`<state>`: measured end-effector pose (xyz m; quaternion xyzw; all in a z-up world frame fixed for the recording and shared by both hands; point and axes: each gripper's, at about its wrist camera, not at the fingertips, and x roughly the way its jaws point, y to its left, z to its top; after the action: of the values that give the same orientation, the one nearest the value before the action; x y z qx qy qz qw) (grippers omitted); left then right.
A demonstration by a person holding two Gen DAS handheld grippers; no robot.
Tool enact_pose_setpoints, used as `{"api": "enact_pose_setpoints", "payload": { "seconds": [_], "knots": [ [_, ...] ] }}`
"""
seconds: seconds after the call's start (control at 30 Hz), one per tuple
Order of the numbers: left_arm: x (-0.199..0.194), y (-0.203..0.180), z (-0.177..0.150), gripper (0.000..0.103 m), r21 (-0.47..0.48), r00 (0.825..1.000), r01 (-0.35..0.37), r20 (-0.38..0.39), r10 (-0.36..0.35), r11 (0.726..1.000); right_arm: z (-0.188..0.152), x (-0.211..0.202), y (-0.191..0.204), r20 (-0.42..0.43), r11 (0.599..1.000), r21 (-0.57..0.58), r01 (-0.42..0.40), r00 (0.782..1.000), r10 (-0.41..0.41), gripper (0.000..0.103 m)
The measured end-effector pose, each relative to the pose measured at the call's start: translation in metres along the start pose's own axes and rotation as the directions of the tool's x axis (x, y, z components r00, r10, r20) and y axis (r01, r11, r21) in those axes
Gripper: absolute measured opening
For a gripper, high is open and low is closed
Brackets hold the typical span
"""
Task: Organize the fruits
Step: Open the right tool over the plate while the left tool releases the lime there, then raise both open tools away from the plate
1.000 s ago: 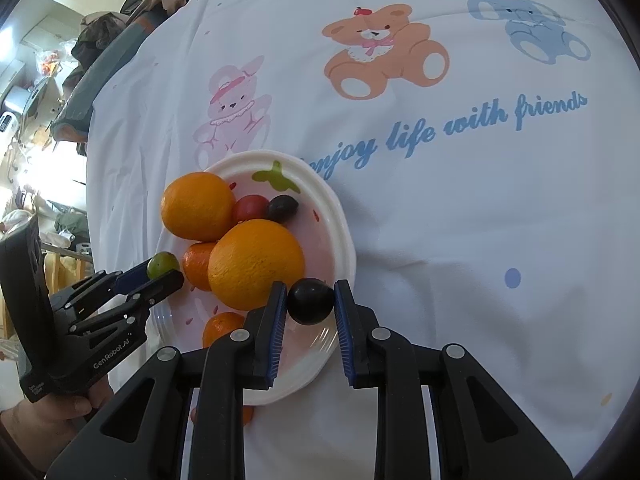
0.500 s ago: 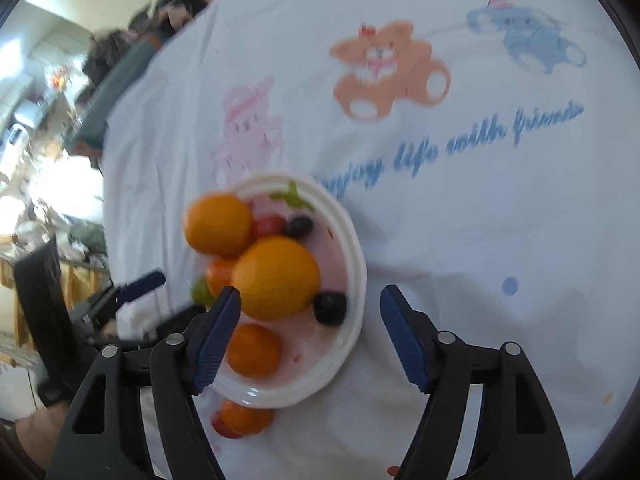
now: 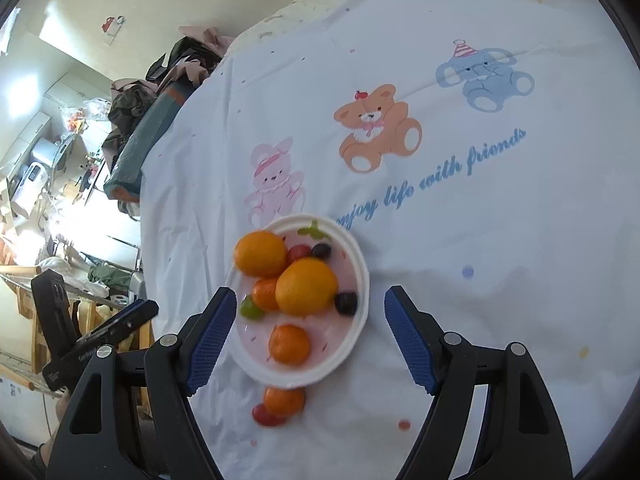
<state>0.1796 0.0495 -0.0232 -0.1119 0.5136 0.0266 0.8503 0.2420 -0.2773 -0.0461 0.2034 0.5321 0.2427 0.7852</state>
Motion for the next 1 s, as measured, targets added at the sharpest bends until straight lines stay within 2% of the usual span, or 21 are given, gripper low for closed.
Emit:
{"api": "enact_pose_setpoints", "payload": {
  "seconds": [0.27,0.43,0.67,0.87,1.0],
  "knots": [
    [-0.021,0.012,-0.034,0.092,-0.022,1.000,0.000,-0.008,-0.001,1.000,-0.036,-0.028,0.012,0.025,1.000,-0.002,0.006,1.000,-0.006,0.079],
    [-0.027,0.002,-0.054,0.092,0.020,1.000,0.005,-0.023,-0.005,1.000,-0.057,-0.039,0.012,0.031,1.000,0.027,0.003,1.000,-0.004,0.079],
    [-0.001,-0.034,-0.098,0.092,0.124,0.991,0.037,-0.134,-0.020,0.992,-0.079,-0.043,0.009,0.014,0.998,0.070,-0.002,1.000,0.001,0.080],
    [0.014,-0.063,-0.117,0.092,0.177,0.988,0.052,-0.154,-0.024,0.983,-0.082,-0.045,0.009,0.034,0.997,0.065,0.052,0.998,-0.054,0.080],
    [0.029,-0.083,-0.125,0.091,0.219,0.986,0.039,-0.168,-0.002,0.975,-0.082,-0.045,0.007,0.037,0.996,0.067,0.056,0.998,-0.058,0.080]
  ]
}}
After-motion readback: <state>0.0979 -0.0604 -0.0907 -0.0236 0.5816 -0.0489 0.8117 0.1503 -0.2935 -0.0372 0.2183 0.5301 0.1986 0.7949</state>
